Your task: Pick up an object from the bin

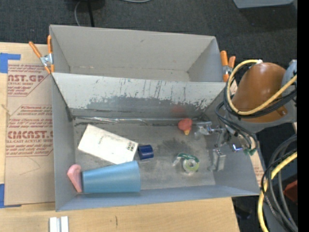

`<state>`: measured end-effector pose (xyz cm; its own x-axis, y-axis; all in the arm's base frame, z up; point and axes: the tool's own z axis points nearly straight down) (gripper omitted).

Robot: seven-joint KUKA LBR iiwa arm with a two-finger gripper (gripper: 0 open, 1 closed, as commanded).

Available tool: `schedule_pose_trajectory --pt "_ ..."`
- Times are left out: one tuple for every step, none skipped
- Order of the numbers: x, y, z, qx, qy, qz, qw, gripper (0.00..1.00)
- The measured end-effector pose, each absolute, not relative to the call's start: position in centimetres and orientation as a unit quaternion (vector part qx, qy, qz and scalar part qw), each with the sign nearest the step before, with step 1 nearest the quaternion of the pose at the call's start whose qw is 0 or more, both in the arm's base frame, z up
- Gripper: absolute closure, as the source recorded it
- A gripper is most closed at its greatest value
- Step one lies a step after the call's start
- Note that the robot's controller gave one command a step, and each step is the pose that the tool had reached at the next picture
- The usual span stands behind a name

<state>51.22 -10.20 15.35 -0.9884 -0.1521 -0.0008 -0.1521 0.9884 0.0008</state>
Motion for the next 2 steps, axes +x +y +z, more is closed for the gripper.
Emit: schedule_pose_trajectory --pt "51.1 -10.9 16.8 -0.08 0.997 -0.001 0.002 0.0" --pt "52.2 -12.5 17.4 -0.142 0.99 0.001 0.0 0.0"
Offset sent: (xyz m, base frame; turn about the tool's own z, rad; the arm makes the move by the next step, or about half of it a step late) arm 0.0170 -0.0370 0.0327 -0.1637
